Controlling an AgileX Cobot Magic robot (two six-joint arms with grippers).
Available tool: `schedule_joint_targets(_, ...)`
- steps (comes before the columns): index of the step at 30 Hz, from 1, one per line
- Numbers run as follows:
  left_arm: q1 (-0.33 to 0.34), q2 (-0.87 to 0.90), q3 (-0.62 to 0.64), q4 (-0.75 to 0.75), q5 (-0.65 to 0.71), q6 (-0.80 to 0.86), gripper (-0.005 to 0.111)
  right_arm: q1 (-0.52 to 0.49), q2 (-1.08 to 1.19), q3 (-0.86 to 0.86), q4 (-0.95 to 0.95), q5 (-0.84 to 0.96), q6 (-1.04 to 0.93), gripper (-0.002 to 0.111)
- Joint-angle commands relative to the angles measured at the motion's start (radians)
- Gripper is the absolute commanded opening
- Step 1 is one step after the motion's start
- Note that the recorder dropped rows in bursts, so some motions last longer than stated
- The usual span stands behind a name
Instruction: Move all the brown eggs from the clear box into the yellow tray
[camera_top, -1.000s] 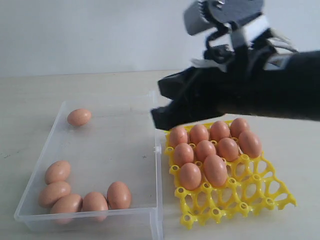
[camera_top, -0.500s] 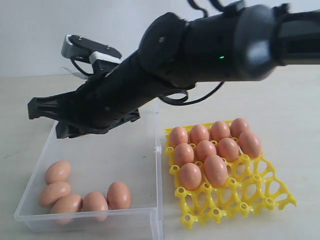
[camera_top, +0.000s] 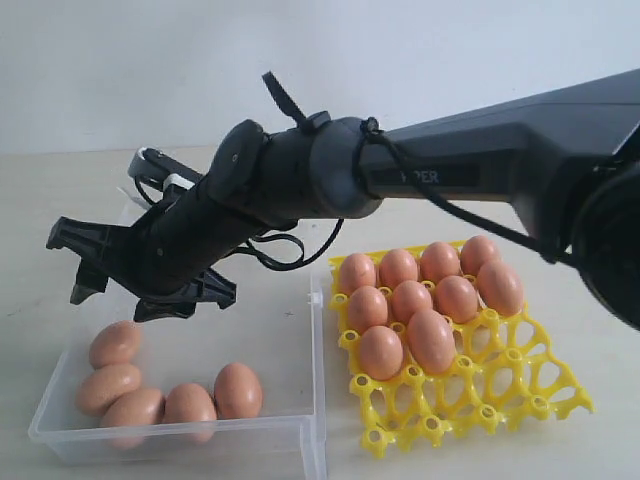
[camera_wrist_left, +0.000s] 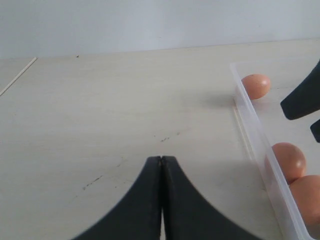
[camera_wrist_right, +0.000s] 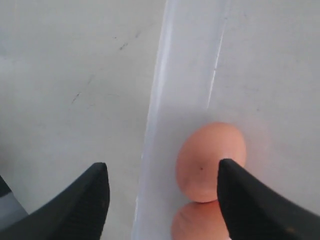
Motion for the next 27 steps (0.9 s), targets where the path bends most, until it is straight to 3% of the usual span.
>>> schedule_joint_targets(1,0.002,0.004,-0.005,0.003,-0.005,0.001,0.0,-0.002,0.035,-0.011,-0.003,-0.001,0.052,0.061)
schedule_joint_targets(11,0.002,0.004,-0.005,0.003,-0.005,0.001,0.0,-0.002,0.102,-0.011,0.002,-0.058,0.12,0.059)
schedule_joint_targets(17,0.002,0.004,-0.005,0.003,-0.005,0.001,0.0,-0.002,0.147,-0.101,0.004,-0.019,0.12,0.057)
schedule_joint_targets(22,0.002,0.004,-0.005,0.003,-0.005,0.001,0.0,-0.002,0.156,-0.105,0.004,0.02,0.124,0.034)
schedule_joint_targets(27,0.002,0.004,-0.005,0.003,-0.005,0.001,0.0,-0.002,0.154,-0.105,0.0,0.026,0.117,0.003)
